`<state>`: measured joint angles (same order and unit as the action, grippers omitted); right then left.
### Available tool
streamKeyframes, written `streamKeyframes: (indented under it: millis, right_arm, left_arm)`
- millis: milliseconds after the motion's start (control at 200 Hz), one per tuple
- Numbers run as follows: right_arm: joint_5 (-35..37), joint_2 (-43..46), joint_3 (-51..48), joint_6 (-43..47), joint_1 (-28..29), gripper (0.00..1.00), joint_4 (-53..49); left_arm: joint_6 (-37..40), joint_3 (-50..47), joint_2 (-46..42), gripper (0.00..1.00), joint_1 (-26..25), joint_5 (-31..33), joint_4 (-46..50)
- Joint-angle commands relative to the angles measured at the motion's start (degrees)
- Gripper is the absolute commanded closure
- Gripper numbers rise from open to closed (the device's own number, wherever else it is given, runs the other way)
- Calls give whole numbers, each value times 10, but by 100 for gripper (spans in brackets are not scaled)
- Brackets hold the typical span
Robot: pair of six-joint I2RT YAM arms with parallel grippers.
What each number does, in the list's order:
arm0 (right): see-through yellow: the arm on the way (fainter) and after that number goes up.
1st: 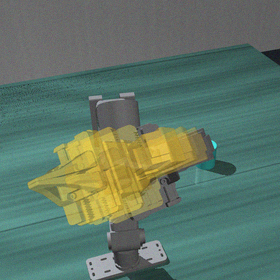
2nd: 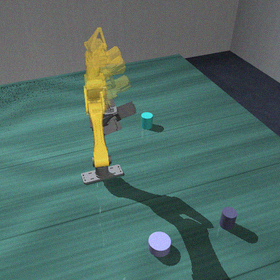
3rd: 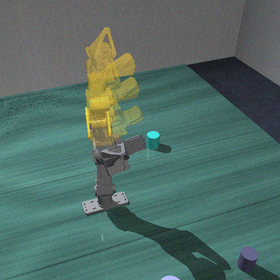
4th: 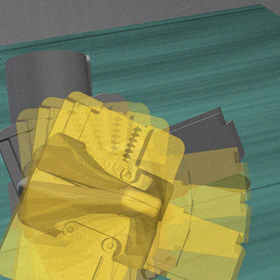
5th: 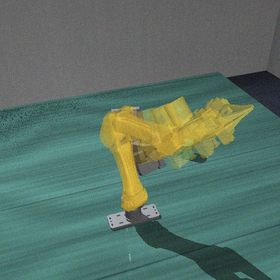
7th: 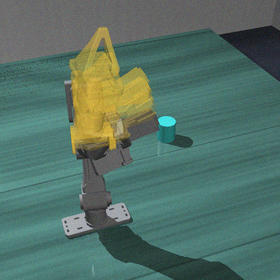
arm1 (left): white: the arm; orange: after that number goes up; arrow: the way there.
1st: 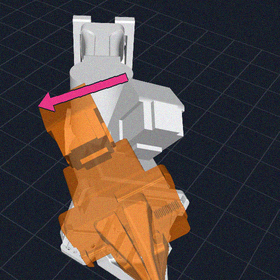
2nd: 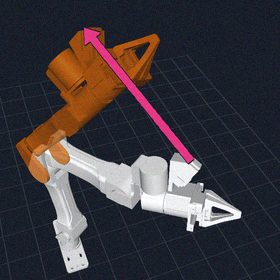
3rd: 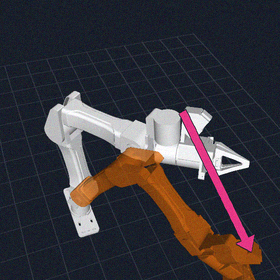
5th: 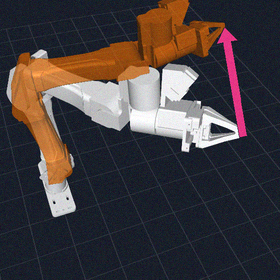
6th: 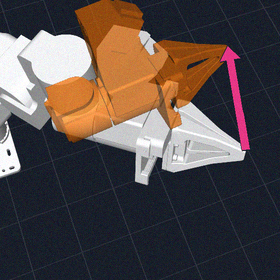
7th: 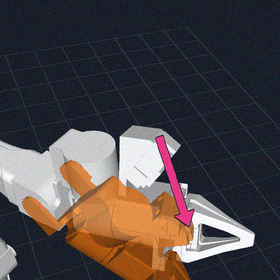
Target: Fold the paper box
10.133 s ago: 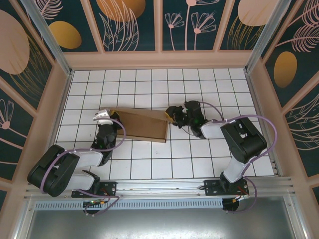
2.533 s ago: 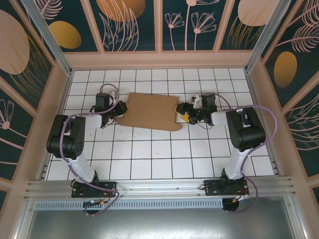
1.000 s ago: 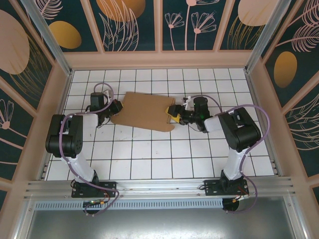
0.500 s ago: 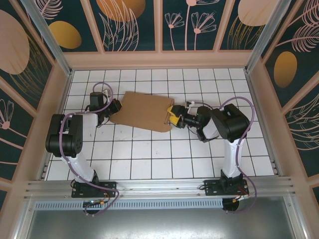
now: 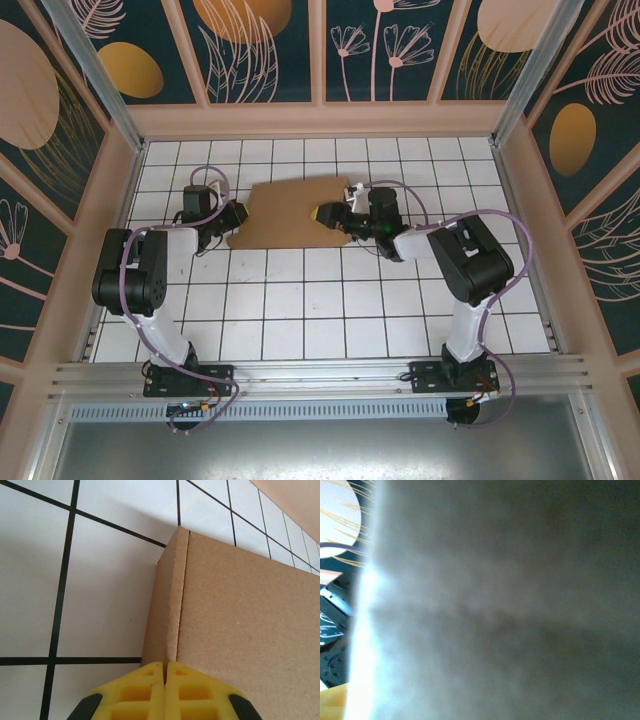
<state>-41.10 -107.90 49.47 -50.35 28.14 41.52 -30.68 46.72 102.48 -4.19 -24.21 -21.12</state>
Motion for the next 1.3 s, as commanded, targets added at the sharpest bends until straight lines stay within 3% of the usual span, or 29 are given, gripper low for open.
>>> streamKeyframes:
  millis: [0, 115, 290, 565, 686, 831, 931, 1196, 1296]
  right_arm:
    - [-15, 18, -6, 33, 2, 33, -61]
    - [-10, 32, -37, -6, -9, 41, -9]
    - [29, 65, -110, -86, -22, 41, 118]
    - [176, 108, -230, -175, 20, 39, 248]
    - [233, 114, -283, -216, 27, 39, 320]
    - [263, 94, -299, -273, 42, 39, 403]
    - [274, 93, -286, -279, 60, 39, 403]
    - [280, 107, -273, -297, 85, 40, 414]
    - [275, 118, -268, -310, 88, 40, 418]
  left_arm:
    - [-2, -29, 26, 97, -17, -3, 160]
    - [-13, -23, -1, 88, -17, 7, 166]
    - [-26, -8, -82, 68, -17, 44, 209]
    - [-175, -115, -249, 62, -24, -7, 137]
    - [-299, -215, -341, 60, -81, 11, 48]
    - [-452, -309, -424, 46, -178, 100, -89]
    - [-488, -315, -415, 36, -214, 133, -133]
    - [-515, -300, -347, 8, -229, 150, -242]
    - [-507, -286, -314, 6, -229, 134, -265]
